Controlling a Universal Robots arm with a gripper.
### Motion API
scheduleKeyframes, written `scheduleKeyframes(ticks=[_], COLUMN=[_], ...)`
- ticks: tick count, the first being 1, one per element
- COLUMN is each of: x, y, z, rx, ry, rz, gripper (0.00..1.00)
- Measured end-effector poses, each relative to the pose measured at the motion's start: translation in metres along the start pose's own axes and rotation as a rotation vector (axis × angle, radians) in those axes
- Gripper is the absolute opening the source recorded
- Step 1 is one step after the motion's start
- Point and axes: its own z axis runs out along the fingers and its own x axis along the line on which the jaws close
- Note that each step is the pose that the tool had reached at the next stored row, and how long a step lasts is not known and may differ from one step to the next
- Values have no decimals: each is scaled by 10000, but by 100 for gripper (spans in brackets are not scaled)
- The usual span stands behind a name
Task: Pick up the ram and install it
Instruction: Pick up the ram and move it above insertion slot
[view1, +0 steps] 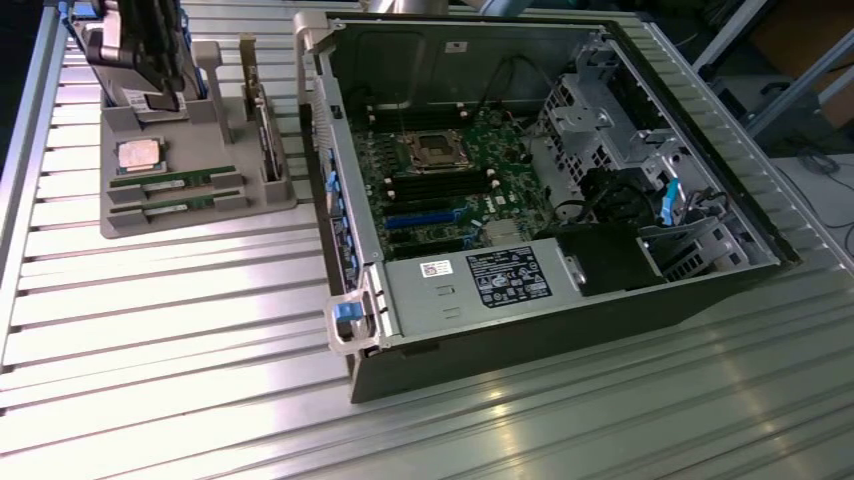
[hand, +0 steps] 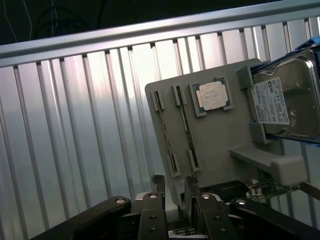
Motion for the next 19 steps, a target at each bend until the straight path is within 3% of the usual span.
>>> scheduleKeyframes(ticks=[19], x=[10], y=[-6], z=[100], rx=[-1], ry=[0], rz=[0], gripper=[30])
